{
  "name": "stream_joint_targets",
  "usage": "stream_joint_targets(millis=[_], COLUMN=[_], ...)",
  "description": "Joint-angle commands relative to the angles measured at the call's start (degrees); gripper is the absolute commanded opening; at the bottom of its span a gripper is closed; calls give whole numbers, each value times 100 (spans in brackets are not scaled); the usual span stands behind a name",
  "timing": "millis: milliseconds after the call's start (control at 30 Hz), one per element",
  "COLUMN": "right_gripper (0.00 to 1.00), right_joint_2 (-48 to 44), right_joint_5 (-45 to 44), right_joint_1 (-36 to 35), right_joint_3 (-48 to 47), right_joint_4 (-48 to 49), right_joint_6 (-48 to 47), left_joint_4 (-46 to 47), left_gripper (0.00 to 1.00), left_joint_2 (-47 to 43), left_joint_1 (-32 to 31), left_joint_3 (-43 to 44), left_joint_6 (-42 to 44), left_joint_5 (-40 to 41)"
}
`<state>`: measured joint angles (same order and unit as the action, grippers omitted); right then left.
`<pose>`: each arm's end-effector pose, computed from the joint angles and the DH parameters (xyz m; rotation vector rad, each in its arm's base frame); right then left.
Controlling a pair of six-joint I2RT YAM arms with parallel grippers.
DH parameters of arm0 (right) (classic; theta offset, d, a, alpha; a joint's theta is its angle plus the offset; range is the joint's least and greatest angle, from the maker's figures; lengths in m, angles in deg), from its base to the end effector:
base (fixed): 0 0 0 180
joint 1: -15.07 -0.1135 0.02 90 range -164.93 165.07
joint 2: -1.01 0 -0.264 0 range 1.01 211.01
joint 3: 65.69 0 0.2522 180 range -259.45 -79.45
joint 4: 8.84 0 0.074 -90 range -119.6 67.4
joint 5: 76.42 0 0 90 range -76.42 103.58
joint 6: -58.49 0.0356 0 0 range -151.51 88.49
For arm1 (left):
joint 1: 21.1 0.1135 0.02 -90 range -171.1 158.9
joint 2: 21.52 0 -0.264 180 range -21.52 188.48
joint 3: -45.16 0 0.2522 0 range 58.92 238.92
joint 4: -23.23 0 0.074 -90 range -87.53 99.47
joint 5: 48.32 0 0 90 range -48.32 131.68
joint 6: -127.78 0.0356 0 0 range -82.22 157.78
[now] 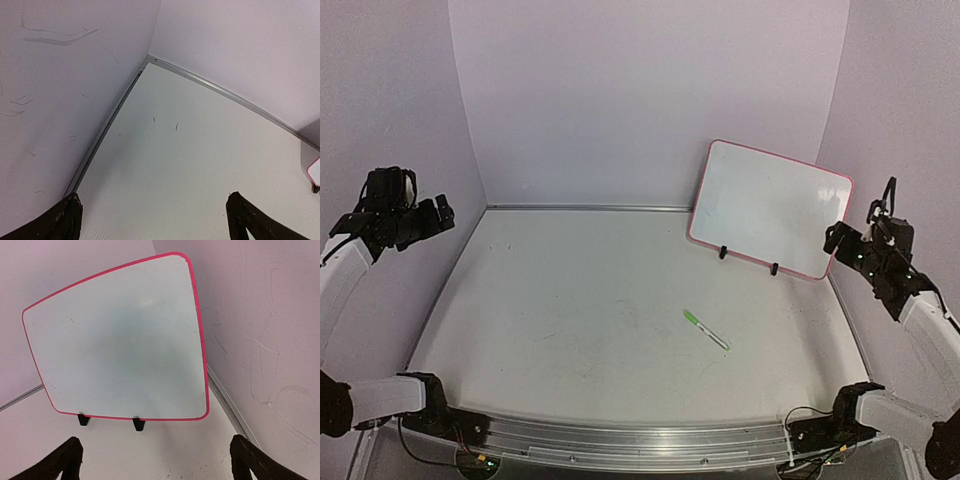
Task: Write a sentence on the whiteboard
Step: Pick up the whiteboard stand from the corner of the board.
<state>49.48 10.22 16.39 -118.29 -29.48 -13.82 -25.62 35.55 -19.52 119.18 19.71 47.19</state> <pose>0.2014 -0.0067 0.2982 0.3474 1.8282 0.1437 0.2105 0.0092 0.3508 -0.4185 2.0838 -0.0681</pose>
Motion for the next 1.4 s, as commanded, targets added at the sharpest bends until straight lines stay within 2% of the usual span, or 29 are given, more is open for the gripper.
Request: stream_joint_targets(millis=[0, 167, 300, 467, 600, 767, 967, 1367], right_gripper=[98, 98, 98, 95, 91, 83, 74, 51], right_joint_2=[158, 367, 830, 2095, 3377, 4463, 5266, 6232], right_joint_5=[3, 517, 679, -228, -291, -516, -848, -813], right_joint_1=[1, -2, -148, -1095, -1478, -1547, -1547, -1284], right_joint_3=[-494, -717, -881, -1354, -1873, -2389, -2659, -3041], right_joint_4=[-463, -708, -798, -1136, -1228, -1219, -1110, -662], right_joint_6=[-99, -137, 188, 523, 780, 963, 993, 839], left_joint_4=[-30, 30, 485, 861, 1174, 1270, 1357, 1313], left_gripper=[100, 100, 99, 99, 100, 100, 99, 100], left_joint_2=[-125, 153, 474, 1001, 1249, 1321, 1317, 1420], left_joint_1=[9, 9, 9, 4, 0, 0, 0, 0], left_joint_3=[426, 808, 839, 801, 516, 224, 130, 84], left_joint_6=[356, 592, 713, 719, 884, 1062, 1084, 1121], left_joint_5=[-190, -464, -956, -1246, -1375, -1292, -1369, -1358])
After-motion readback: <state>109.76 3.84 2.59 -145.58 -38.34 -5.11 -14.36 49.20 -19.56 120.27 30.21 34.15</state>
